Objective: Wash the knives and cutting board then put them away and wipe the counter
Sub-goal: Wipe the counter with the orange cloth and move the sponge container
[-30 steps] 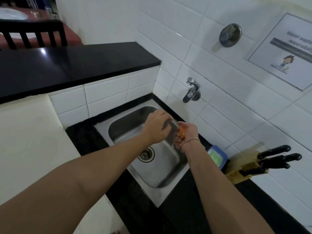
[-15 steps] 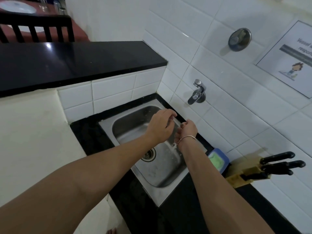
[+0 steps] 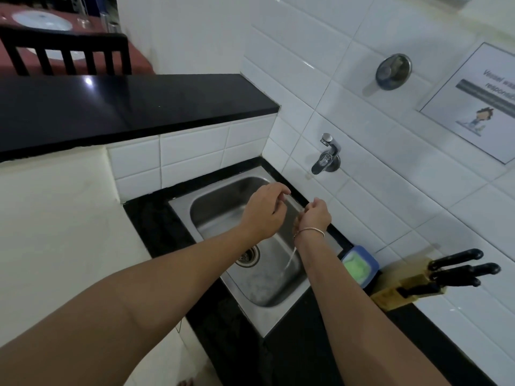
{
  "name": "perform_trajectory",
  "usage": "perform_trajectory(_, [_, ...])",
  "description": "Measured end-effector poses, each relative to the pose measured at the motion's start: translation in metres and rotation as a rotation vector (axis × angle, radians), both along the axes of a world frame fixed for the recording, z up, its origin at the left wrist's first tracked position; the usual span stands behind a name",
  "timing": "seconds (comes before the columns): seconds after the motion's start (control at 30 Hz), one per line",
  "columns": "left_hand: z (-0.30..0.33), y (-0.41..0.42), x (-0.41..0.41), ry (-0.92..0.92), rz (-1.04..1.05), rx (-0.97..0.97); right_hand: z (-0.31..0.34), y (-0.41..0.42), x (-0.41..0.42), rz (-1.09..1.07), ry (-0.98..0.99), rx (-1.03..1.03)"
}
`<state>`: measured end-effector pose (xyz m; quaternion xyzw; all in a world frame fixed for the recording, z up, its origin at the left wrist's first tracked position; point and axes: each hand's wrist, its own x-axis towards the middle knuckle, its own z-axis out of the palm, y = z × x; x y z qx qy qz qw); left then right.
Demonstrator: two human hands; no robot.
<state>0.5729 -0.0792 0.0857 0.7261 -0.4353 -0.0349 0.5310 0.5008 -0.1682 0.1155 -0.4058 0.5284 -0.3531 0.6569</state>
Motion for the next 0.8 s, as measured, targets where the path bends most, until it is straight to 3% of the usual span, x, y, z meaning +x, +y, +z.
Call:
perform_trajectory(0.27, [0.002,-0.004,-0.023,0.015,-0.093,0.085,0.002,0.0,-0.048,0.21,-0.236,0.252])
perform_trajectory(0.43, [-0.009,-0.026,-0.051,0.074,-0.25,0.162,0.002,-0.003,-0.094,0.246,-0.32,0.271])
perform_trajectory(0.8, [-0.009,-0.074,-0.186,0.303,-0.558,0.133,-0.01,-0.013,-0.248,0.284,-0.051,0.233])
